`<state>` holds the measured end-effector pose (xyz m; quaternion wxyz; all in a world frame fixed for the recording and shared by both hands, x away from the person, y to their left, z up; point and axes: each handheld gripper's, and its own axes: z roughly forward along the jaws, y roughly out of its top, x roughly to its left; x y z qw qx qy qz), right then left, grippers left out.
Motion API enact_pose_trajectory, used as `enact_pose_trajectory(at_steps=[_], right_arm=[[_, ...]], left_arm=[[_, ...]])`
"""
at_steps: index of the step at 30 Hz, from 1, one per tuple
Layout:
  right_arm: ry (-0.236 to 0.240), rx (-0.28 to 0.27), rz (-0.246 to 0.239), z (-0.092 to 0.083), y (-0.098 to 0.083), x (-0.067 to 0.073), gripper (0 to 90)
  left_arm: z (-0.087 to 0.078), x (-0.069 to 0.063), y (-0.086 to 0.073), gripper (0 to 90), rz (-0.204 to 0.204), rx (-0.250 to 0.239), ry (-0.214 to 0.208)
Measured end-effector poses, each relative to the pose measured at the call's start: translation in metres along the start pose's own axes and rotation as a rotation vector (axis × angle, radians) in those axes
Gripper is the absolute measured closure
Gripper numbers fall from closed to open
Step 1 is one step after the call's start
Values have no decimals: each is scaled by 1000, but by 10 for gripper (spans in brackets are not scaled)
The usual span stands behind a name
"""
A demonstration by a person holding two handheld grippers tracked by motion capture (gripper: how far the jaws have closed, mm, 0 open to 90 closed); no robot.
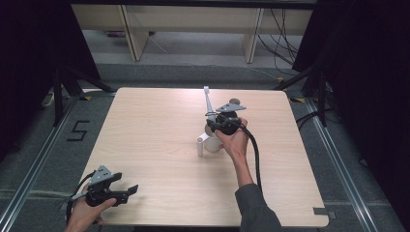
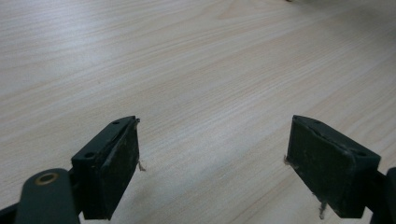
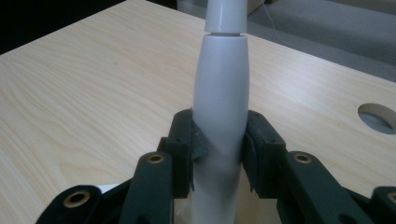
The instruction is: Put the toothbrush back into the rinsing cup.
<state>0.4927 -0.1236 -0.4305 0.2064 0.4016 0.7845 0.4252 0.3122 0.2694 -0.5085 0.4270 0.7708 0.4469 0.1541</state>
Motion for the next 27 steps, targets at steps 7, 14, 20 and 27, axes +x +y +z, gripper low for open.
enact_pose_trajectory(at_steps=[7,14,20,27], right_arm=[[12,20,-6,1,-4,0,669],[-1,30,-22,2,-9,-1,669],[12,53,-3,3,-12,0,668],[18,58,-8,2,-12,-1,665]], left_arm=[[0,0,0,164,-5,-13,4],[-1,0,0,164,-6,-9,2],[-1,0,1,164,-4,-5,3],[-1,0,1,164,-3,-4,4]])
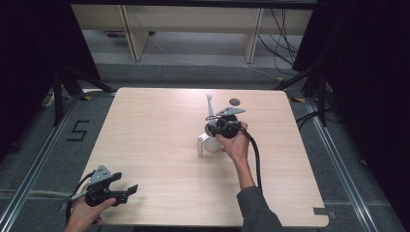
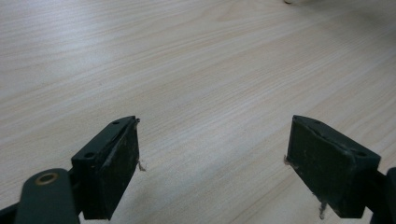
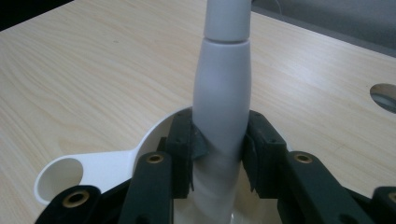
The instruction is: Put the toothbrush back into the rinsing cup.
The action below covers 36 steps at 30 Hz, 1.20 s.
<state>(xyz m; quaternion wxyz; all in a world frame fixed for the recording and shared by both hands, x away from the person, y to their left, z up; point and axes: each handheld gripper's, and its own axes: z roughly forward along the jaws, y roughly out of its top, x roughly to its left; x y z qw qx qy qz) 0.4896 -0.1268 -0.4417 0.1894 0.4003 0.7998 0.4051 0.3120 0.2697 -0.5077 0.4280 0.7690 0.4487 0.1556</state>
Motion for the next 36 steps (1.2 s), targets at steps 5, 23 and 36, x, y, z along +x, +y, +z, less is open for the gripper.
enact_pose_trajectory(at_steps=[5,23,36], right_arm=[[-6,0,11,0,0,1,658],[-22,-49,0,-15,6,-1,595],[-28,-90,13,-34,8,-6,486]], left_arm=[[0,0,0,164,-1,-1,-1],[1,0,0,164,0,6,-3],[1,0,-1,164,-9,-10,4]])
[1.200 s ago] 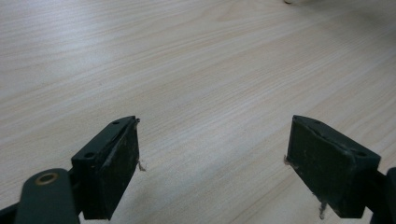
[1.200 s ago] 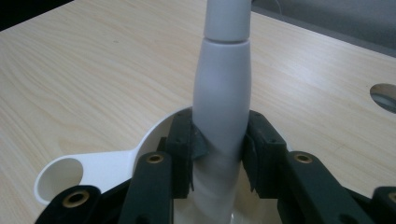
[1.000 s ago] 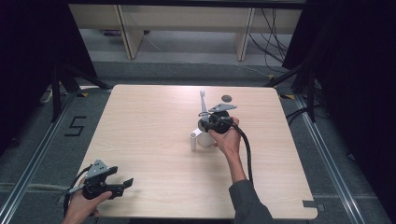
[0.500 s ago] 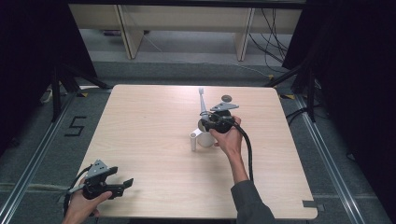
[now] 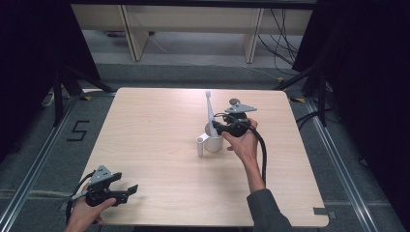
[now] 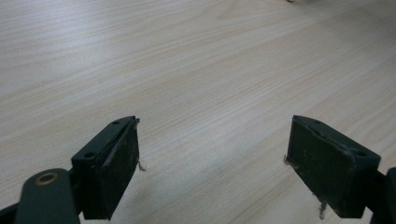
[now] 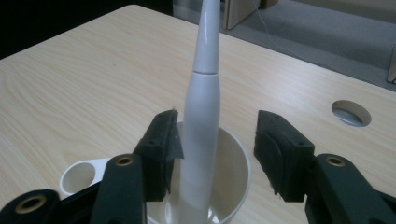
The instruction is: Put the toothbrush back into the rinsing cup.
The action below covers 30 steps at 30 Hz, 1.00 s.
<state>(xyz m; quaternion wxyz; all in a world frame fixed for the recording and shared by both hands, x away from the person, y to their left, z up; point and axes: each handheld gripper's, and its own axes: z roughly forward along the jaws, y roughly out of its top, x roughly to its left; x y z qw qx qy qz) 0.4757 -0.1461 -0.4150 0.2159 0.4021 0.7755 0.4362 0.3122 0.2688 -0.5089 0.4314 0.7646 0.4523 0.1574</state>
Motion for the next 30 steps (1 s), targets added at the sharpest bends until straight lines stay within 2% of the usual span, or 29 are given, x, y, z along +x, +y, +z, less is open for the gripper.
enact_pose_trajectory(at_steps=[2,4,5,6,7,8,10,12,13,15,17,18,21,24,26,30], right_arm=[[5,3,10,-5,1,1,463],[-2,-2,-10,-8,1,0,439],[-1,2,5,-11,1,2,434],[-2,-2,-9,-13,1,1,427],[-3,-4,-2,-16,0,3,415],[2,-17,-25,-17,0,1,406],[-3,-8,-15,-22,-1,2,387],[-12,-16,-40,-25,-2,0,370],[-10,-10,-14,-27,-3,1,365],[-11,-23,-39,-30,-4,-1,355],[-13,-16,-14,-33,-6,1,347],[-13,-17,-35,-35,-6,-1,346],[-24,-25,-40,-39,-7,-1,337],[-9,-29,-5,-40,-8,2,330],[-12,-32,-31,-41,-8,1,330],[-14,-14,-16,-44,-9,3,326]], left_arm=[[-1,1,0,164,8,12,-2],[-1,1,0,164,8,9,-4],[-1,1,0,164,8,9,-3],[-1,1,0,164,8,9,-3],[-1,1,0,164,7,8,-3],[0,0,0,164,3,3,-2],[0,0,0,164,4,4,-1],[0,0,0,164,2,-7,3],[0,0,0,164,2,-5,3],[0,0,0,164,1,-6,4],[0,0,0,164,1,-6,4],[-1,1,0,164,4,7,1],[-1,1,0,164,5,7,1],[0,0,0,164,2,-5,5],[0,0,0,164,2,-4,5],[0,0,0,164,2,-6,2]])
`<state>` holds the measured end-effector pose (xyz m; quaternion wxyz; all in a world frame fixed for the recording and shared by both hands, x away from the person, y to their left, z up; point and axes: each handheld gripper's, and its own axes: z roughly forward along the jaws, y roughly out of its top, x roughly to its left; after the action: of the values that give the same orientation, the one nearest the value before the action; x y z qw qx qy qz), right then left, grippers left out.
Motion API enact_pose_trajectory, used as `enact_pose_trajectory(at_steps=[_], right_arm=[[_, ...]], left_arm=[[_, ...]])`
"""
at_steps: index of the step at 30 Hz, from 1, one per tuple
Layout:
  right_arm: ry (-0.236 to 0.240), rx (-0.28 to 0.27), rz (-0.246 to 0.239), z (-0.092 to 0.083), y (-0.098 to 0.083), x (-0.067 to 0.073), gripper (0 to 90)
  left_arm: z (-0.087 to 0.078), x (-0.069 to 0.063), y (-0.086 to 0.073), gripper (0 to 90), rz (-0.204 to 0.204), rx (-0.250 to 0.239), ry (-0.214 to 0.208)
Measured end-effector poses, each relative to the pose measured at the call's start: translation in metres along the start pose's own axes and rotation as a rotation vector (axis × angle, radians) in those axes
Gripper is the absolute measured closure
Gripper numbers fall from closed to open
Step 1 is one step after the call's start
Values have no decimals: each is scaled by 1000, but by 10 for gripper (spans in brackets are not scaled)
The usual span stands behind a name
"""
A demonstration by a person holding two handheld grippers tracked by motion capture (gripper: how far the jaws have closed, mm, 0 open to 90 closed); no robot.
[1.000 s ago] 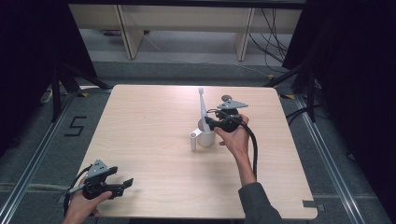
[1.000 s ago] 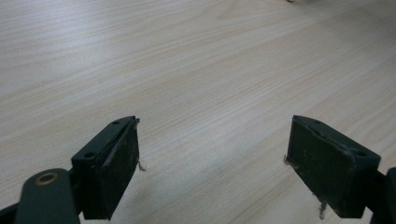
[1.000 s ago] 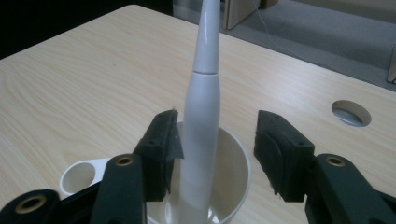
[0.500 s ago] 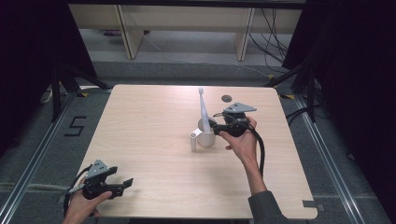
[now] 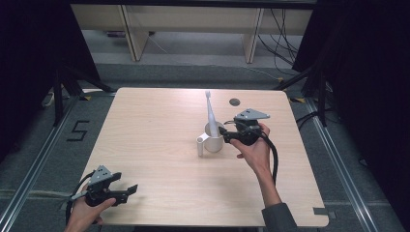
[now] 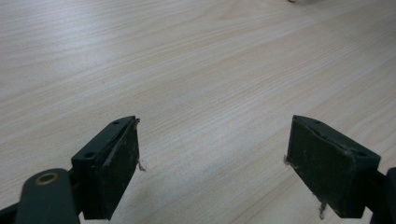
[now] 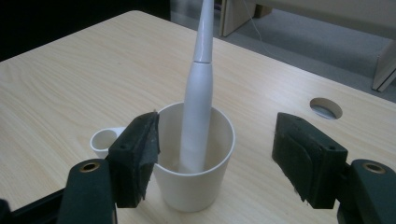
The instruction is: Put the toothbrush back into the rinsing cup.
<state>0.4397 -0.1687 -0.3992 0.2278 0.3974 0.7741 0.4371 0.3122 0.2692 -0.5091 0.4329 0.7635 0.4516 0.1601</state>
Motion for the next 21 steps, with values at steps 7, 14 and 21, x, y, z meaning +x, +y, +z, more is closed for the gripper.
enact_pose_trajectory(at_steps=[7,14,21], right_arm=[[-5,-5,-15,-9,-4,0,299],[-19,-3,-23,-21,-11,-2,256],[-13,-4,-33,-29,-22,0,240]], left_arm=[[-1,1,0,164,-1,10,1],[0,0,0,164,-5,-2,6],[0,0,0,164,-5,-2,8]])
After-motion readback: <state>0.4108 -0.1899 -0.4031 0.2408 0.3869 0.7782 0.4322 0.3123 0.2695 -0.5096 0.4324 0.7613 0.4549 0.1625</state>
